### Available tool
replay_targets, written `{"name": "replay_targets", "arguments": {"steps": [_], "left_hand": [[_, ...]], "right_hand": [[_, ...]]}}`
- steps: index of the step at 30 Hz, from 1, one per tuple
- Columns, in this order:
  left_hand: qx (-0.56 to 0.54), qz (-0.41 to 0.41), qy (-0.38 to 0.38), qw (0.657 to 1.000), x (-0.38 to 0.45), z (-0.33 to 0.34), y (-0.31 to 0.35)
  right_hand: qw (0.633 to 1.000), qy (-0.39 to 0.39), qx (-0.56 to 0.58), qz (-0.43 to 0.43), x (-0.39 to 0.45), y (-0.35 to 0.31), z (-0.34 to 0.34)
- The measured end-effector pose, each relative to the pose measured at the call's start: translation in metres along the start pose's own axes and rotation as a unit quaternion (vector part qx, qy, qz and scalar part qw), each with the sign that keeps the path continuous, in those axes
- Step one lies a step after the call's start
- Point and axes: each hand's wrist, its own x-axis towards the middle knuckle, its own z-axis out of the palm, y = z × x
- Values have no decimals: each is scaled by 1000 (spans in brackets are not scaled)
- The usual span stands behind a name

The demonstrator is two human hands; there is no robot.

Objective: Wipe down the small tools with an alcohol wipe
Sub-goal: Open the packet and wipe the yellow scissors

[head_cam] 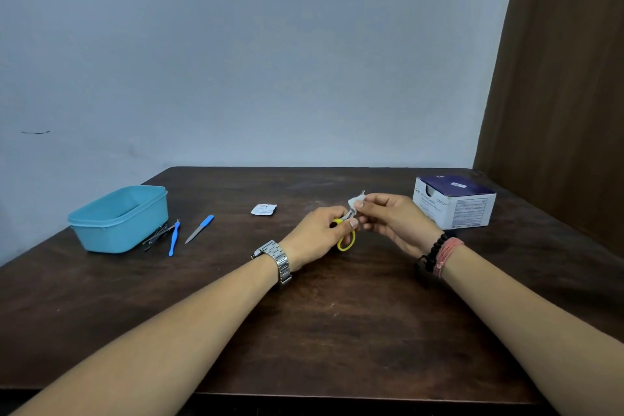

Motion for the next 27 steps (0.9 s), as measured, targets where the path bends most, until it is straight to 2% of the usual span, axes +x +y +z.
{"name": "replay_targets", "arguments": {"steps": [5,10,15,20,24,27], "left_hand": [[19,2,4,1000,-1,1,3],[29,-8,7,1000,-4,1,1],[20,2,5,1000,-2,-3,4],[26,-1,4,1000,-2,0,3],[20,-1,3,1000,-3,0,4],[23,-3,-1,1000,-3,0,3]], "right_hand": [[998,29,31,-41,2,-5,-1],[1000,-10,-6,-1,-1,0,0],[998,26,15,-49,4,-2,2],[999,-3,-40,-20,2,-1,1],[998,28,12,-50,3,-5,0],[999,20,2,-31,2,-5,0]]}}
